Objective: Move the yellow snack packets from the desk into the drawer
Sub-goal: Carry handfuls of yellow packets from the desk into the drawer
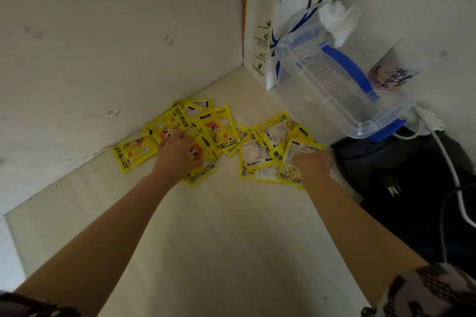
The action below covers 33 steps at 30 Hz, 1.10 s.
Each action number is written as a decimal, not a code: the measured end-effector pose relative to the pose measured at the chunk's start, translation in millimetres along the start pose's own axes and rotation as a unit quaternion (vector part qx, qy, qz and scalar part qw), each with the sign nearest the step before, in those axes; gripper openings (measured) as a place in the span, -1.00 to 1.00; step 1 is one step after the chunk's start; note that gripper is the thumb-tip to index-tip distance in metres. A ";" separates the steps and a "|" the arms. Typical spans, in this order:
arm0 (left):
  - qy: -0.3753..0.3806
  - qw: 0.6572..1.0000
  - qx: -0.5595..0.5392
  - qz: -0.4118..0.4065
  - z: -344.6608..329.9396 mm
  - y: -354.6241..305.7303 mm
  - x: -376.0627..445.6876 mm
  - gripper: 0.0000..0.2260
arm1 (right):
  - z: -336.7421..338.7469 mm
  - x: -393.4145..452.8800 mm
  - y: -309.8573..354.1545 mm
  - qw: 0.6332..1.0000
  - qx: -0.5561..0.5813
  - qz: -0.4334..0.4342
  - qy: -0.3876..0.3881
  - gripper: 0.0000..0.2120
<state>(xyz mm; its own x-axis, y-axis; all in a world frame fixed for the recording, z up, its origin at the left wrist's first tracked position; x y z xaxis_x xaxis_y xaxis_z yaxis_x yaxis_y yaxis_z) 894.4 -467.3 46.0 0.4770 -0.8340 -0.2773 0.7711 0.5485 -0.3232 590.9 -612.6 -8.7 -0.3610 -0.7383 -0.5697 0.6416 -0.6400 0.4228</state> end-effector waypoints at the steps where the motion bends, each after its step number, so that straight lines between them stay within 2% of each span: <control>1: -0.012 1.000 -0.004 -0.006 -2.2 -0.2 -5.5 -0.50 | 5.1 -9.3 1.8 1.000 0.020 0.006 0.001 -0.30; 4: -0.056 0.998 -0.018 -0.009 -1.8 0.9 -18.1 -0.54 | 14.6 -24.6 -1.6 0.996 0.083 0.011 0.027 -0.39; 8: -0.098 0.995 -0.027 -0.016 0.0 3.5 -31.3 -0.56 | 27.9 -36.9 -13.2 0.991 0.124 0.031 0.030 -0.39; 11: -0.123 0.992 -0.025 -0.020 -2.3 6.4 -41.7 -0.61 | 28.1 -36.2 -19.5 0.992 0.093 0.070 0.046 -0.48; 14: -0.129 0.988 -0.083 -0.006 -5.2 7.2 -51.4 -0.69 | 30.9 -41.0 -21.9 0.990 0.064 0.108 0.059 -0.53; 16: -0.139 0.984 -0.108 0.018 -4.8 8.8 -57.4 -0.67 | 28.8 -37.9 -24.3 0.986 0.065 0.129 0.081 -0.44; 18: -0.128 0.980 -0.134 0.073 -6.9 16.5 -61.2 -0.56 | 20.1 -19.9 -28.5 0.979 0.058 0.166 0.101 -0.35; 20: -0.096 0.976 -0.149 0.129 -11.5 25.7 -64.5 -0.52 | 18.8 -18.5 -19.9 0.970 0.022 0.211 0.116 -0.42; 21: -0.082 0.973 -0.157 0.148 -12.2 28.6 -67.0 -0.58 | 22.6 -26.3 -10.1 0.965 0.005 0.232 0.122 -0.50; 24: -0.070 0.961 -0.199 0.177 -7.9 31.3 -74.5 -0.69 | 32.8 -52.4 21.3 0.937 -0.058 0.312 0.147 -0.60; 27: -0.076 0.961 -0.212 0.162 1.5 28.7 -74.9 -0.65 | 32.9 -55.9 45.6 0.892 -0.179 0.391 0.140 -0.52; 29: -0.072 0.954 -0.239 0.167 6.0 28.9 -72.9 -0.55 | 28.7 -51.4 60.1 0.863 -0.245 0.424 0.121 -0.48; 31: -0.068 0.929 -0.306 0.198 8.2 32.7 -69.7 -0.43 | 23.0 -46.6 73.2 0.834 -0.306 0.446 0.106 -0.51; 33: -0.068 0.881 -0.391 0.259 5.8 39.8 -67.4 -0.37 | 18.7 -44.0 84.4 0.809 -0.360 0.452 0.103 -0.56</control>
<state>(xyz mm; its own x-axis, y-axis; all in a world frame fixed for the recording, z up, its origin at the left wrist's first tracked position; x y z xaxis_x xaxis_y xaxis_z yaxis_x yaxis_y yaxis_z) 895.4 -389.6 57.1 0.7667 -0.4299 -0.4769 -0.0651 0.6869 -0.7239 648.3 -638.1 65.2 0.5502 -0.7366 -0.3934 0.8350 0.4877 0.2547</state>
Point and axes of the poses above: each hand's wrist, its own x-axis towards the middle knuckle, its own z-axis out of the back of the hand, y = z × x, the point moved 6 cm from there along x, towards the middle knuckle, and after that the axes turned 1 degree about z, right-handed, at the moved point
